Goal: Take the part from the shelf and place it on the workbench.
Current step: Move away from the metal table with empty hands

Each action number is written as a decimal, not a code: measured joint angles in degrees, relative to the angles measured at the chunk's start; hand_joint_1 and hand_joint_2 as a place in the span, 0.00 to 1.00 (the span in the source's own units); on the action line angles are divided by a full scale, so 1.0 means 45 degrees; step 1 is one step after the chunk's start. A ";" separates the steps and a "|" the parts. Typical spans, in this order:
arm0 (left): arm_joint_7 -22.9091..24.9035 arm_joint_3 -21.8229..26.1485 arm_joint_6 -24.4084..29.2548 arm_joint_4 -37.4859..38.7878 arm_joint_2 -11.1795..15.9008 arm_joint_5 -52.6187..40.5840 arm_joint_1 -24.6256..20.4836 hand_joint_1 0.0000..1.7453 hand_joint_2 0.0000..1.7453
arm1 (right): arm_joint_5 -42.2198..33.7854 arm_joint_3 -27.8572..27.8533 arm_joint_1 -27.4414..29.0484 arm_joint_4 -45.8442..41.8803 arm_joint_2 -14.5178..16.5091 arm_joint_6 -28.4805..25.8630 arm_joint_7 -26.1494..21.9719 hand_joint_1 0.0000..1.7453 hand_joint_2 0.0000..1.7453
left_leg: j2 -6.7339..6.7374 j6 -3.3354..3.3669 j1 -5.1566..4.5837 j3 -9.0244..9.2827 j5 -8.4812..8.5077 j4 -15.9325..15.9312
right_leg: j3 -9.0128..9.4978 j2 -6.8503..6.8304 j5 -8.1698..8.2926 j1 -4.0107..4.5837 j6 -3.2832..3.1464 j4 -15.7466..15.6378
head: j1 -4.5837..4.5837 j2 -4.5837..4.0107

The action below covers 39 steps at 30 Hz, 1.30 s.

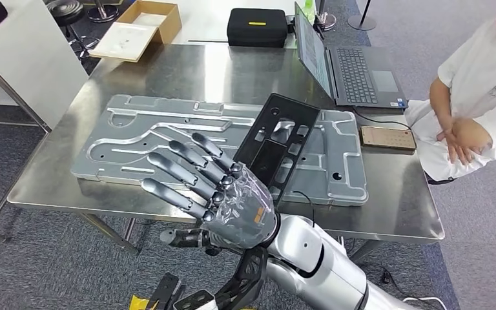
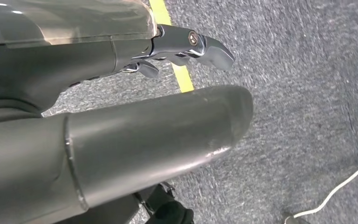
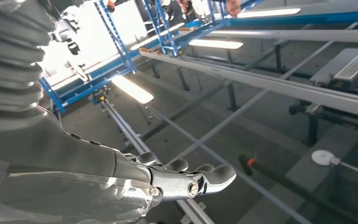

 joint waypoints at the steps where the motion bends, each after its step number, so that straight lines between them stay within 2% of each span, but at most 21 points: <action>1: -0.0005 -0.0001 0.0011 0.0000 0.0001 0.0000 -0.0007 0.00 0.00 | 0.0038 0.0026 -0.0010 0.0008 0.0002 0.0000 0.0039 0.00 0.00 | 0.0118 0.0019 0.0001 0.0387 0.0476 -0.0812 | 0.0018 -0.0081 -0.0039 0.0001 0.0031 0.0035 | 0.0001 0.0000; 3: -0.0017 0.0000 0.0022 0.0000 -0.0002 0.0000 -0.0051 0.00 0.00 | 0.0068 0.0051 -0.0050 0.0012 0.0005 -0.0001 0.0099 0.00 0.00 | 0.0492 0.0111 -0.0066 0.1076 0.1035 -0.2309 | 0.0033 -0.0233 -0.0123 0.0072 0.0134 0.0122 | 0.0004 0.0000; 4: -0.0024 0.0001 0.0026 0.0000 -0.0007 0.0000 -0.0070 0.00 0.00 | 0.0083 0.0058 -0.0073 0.0012 0.0005 -0.0002 0.0114 0.00 0.00 | 0.0603 0.0180 -0.0094 0.1227 0.1118 -0.2687 | 0.0030 -0.0315 -0.0149 0.0114 0.0190 0.0151 | 0.0005 0.0000; 7: -0.0035 0.0002 0.0026 0.0000 -0.0018 0.0002 -0.0061 0.00 0.00 | 0.0140 0.0080 -0.0136 0.0010 0.0005 -0.0005 0.0136 0.00 0.00 | 0.0347 0.0413 -0.0104 0.1211 0.1164 -0.2841 | 0.0043 -0.0577 -0.0198 0.0153 0.0337 0.0168 | 0.0005 0.0000; 8: -0.0036 0.0002 0.0026 0.0000 -0.0019 0.0004 -0.0054 0.00 0.00 | 0.0157 0.0085 -0.0160 0.0009 0.0006 -0.0005 0.0142 0.00 0.00 | 0.0228 0.0482 -0.0084 0.1212 0.1200 -0.2869 | 0.0014 -0.0497 -0.0318 0.0131 0.0399 0.0290 | 0.0006 0.0000; 10: -0.0042 0.0002 0.0032 0.0000 -0.0023 0.0005 -0.0066 0.00 0.00 | 0.0191 0.0085 -0.0204 0.0005 0.0001 -0.0007 0.0152 0.00 0.00 | 0.0014 0.0607 -0.0029 0.1218 0.1264 -0.2918 | -0.0394 -0.0075 -0.0943 0.0071 0.0522 0.1265 | 0.0010 0.0000; 12: -0.0050 0.0002 0.0034 0.0000 -0.0027 0.0005 -0.0074 0.00 0.00 | 0.0219 0.0088 -0.0218 0.0009 -0.0015 -0.0007 0.0167 0.00 0.00 | -0.0200 0.0659 -0.0036 0.1193 0.1279 -0.2916 | -0.1182 0.0258 -0.1703 0.0051 0.0572 0.2914 | 0.0011 0.0000; 14: -0.0062 0.0002 0.0030 0.0000 -0.0028 0.0000 -0.0053 0.00 0.00 | 0.0253 0.0090 -0.0216 0.0013 -0.0046 0.0000 0.0208 0.00 0.00 | -0.0465 0.0674 -0.0059 0.1190 0.1285 -0.2912 | -0.1596 0.0349 -0.1723 0.0055 0.0540 0.3641 | 0.0011 0.0000; 16: -0.0074 0.0002 0.0028 0.0000 -0.0038 -0.0007 -0.0045 0.00 0.00 | 0.0288 0.0090 -0.0233 0.0007 -0.0070 0.0009 0.0262 0.00 0.00 | -0.0770 0.0672 -0.0080 0.1212 0.1292 -0.2910 | -0.1129 0.0568 -0.0875 0.0075 0.0396 0.2554 | 0.0012 0.0000; 18: -0.0084 0.0004 0.0033 0.0000 -0.0092 -0.0008 -0.0059 0.00 0.00 | 0.0311 0.0089 -0.0288 -0.0002 -0.0075 0.0019 0.0305 0.00 0.00 | -0.1029 0.0631 -0.0084 0.1198 0.1307 -0.2897 | -0.0388 0.1187 -0.0165 0.0072 0.0191 0.0910 | 0.0005 0.0000; 20: -0.0101 0.0006 0.0040 0.0000 -0.0154 -0.0011 -0.0077 0.00 0.00 | 0.0343 0.0086 -0.0366 -0.0008 -0.0085 0.0047 0.0340 0.00 0.00 | -0.1255 0.0503 -0.0032 0.1114 0.1353 -0.2900 | -0.0090 0.1538 -0.0034 0.0087 0.0092 0.0200 | 0.0005 0.0000; 22: -0.0113 0.0007 0.0043 0.0000 -0.0183 -0.0015 -0.0061 0.00 0.00 | 0.0392 0.0085 -0.0445 -0.0013 -0.0095 0.0081 0.0361 0.00 0.00 | -0.1428 0.0341 0.0019 0.1042 0.1387 -0.2918 | -0.0015 0.1311 -0.0003 0.0082 0.0070 0.0054 | 0.0007 0.0000; 24: -0.0130 0.0007 0.0047 0.0000 -0.0202 -0.0012 -0.0043 0.00 0.00 | 0.0436 0.0085 -0.0532 -0.0018 -0.0092 0.0125 0.0375 0.00 0.00 | -0.1065 0.0211 -0.0010 0.0864 0.1123 -0.2547 | 0.0111 0.0985 0.0059 0.0011 -0.0005 -0.0129 | -0.0022 0.0000; 27: -0.0168 0.0007 0.0068 0.0000 -0.0208 -0.0007 -0.0075 0.00 0.00 | 0.0460 0.0085 -0.0613 -0.0021 -0.0095 0.0242 0.0392 0.00 0.00 | -0.0320 0.0042 0.0012 -0.0138 0.0052 -0.0446 | 0.0181 0.0410 0.0055 0.0008 -0.0090 -0.0198 | -0.0061 0.0000; 29: -0.0185 0.0007 0.0080 0.0000 -0.0208 0.0004 -0.0051 0.00 0.00 | 0.0466 0.0085 -0.0623 -0.0018 -0.0097 0.0282 0.0406 0.00 0.00 | -0.0186 -0.0044 0.0052 -0.0556 -0.0121 0.0401 | 0.0168 0.0041 0.0015 0.0024 -0.0088 -0.0163 | -0.0062 0.0000; 30: -0.0193 0.0007 0.0081 0.0000 -0.0208 0.0013 -0.0034 0.00 0.00 | 0.0466 0.0085 -0.0634 -0.0018 -0.0098 0.0279 0.0414 0.00 0.00 | -0.0126 -0.0063 0.0061 -0.0398 0.0142 0.0115 | 0.0166 -0.0121 -0.0013 0.0024 -0.0072 -0.0132 | -0.0063 0.0000; 32: -0.0214 0.0007 0.0084 0.0000 -0.0208 0.0030 -0.0032 0.00 0.00 | 0.0466 0.0085 -0.0690 -0.0018 -0.0096 0.0277 0.0429 0.00 0.00 | 0.0202 -0.0041 0.0053 0.0436 0.0890 -0.1462 | 0.0178 -0.0412 -0.0106 0.0031 -0.0007 -0.0032 | -0.0063 0.0000; 34: -0.0225 0.0007 0.0083 0.0000 -0.0221 0.0035 -0.0058 0.00 0.00 | 0.0462 0.0085 -0.0770 -0.0019 -0.0096 0.0279 0.0462 0.00 0.00 | 0.0511 0.0103 -0.0023 0.1073 0.1259 -0.2686 | 0.0181 -0.0621 -0.0193 0.0088 0.0102 0.0061 | -0.0059 0.0000; 35: -0.0225 0.0007 0.0081 0.0000 -0.0228 0.0038 -0.0062 0.00 0.00 | 0.0458 0.0085 -0.0800 -0.0021 -0.0096 0.0280 0.0481 0.00 0.00 | 0.0555 0.0186 -0.0067 0.1152 0.1255 -0.2882 | 0.0188 -0.0709 -0.0214 0.0120 0.0160 0.0077 | -0.0057 0.0000; 37: -0.0225 0.0007 0.0080 0.0000 -0.0237 0.0045 -0.0050 0.00 0.00 | 0.0452 0.0085 -0.0842 -0.0022 -0.0095 0.0284 0.0502 0.00 0.00 | 0.0312 0.0335 -0.0089 0.1145 0.1311 -0.2921 | 0.0228 -0.0879 -0.0229 0.0142 0.0278 0.0060 | -0.0056 0.0000; 39: -0.0225 0.0007 0.0080 0.0000 -0.0249 0.0049 -0.0049 0.00 0.00 | 0.0449 0.0085 -0.0899 -0.0024 -0.0095 0.0285 0.0507 0.00 0.00 | 0.0093 0.0476 -0.0033 0.1175 0.1401 -0.3025 | 0.0169 -0.0626 -0.0472 0.0086 0.0419 0.0312 | -0.0053 0.0000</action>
